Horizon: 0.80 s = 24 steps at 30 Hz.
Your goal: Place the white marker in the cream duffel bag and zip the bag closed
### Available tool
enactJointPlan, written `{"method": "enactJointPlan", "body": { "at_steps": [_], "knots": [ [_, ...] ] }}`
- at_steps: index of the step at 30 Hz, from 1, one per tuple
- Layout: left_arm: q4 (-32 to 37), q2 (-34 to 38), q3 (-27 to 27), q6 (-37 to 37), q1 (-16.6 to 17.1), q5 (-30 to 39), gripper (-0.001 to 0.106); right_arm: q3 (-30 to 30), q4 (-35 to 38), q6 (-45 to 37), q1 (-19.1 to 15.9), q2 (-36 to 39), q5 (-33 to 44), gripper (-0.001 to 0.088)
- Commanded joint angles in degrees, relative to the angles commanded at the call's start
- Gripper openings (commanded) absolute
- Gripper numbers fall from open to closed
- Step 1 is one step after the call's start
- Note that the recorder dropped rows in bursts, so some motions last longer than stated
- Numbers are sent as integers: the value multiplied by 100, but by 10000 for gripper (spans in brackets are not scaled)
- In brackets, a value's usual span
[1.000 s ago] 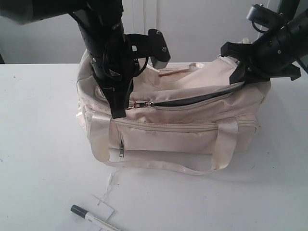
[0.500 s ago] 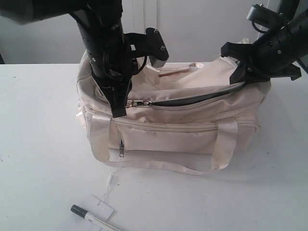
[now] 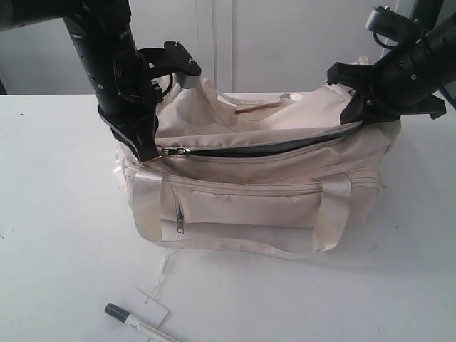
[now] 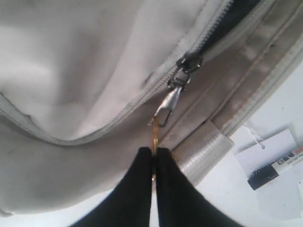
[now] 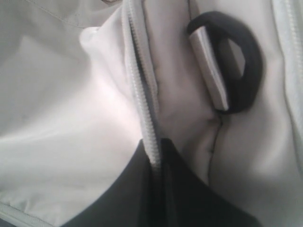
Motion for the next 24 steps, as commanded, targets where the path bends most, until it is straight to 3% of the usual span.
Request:
{"method": "enactJointPlan", "body": {
  "at_steps": [10,17,24],
  "knots": [
    [-36,-502,439,-223,0,0,0,0,0,-43,0,0,0,0],
    [-575,-934,991,-219,-12,0,0,0,0,-124,0,0,0,0],
    [-837,-1226,1219,-108,-12,0,0,0,0,-266,0,0,0,0]
  ]
}}
